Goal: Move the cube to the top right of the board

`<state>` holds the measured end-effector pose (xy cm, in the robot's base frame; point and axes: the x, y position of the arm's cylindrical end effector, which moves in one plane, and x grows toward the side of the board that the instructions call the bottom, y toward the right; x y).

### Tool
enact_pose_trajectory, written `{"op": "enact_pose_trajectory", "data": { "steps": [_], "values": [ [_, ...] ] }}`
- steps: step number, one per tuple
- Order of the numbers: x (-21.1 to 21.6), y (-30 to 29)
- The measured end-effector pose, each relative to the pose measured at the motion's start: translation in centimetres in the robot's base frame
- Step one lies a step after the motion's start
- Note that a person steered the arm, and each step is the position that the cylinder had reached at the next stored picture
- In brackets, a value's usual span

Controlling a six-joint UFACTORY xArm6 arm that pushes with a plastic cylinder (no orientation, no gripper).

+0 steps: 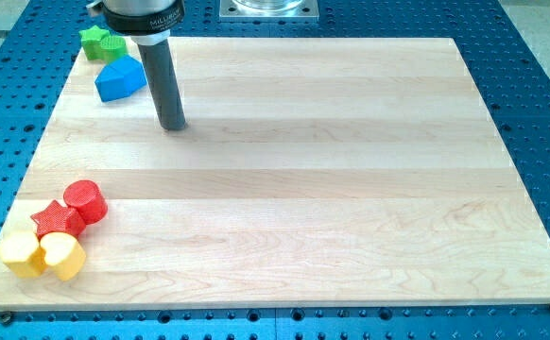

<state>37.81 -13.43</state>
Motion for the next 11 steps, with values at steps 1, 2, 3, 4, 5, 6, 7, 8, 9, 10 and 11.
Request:
{"op": "enact_pose_trajectory", "data": {
  "steps": [1,2,3,4,5,6,7,8,9,10,11],
  "values": [
    [0.3,0.0],
    [0.4,0.1],
    [0.6,-0.3],
    [3.9,-5.9],
    [3.4,-9.3],
    [3.1,-16.8],
    [-1.3,-16.9],
    [-2.0,-16.1],
    [-3.0,-11.5],
    [-6.2,-10.3],
    [-8.4,-10.8]
  ]
}}
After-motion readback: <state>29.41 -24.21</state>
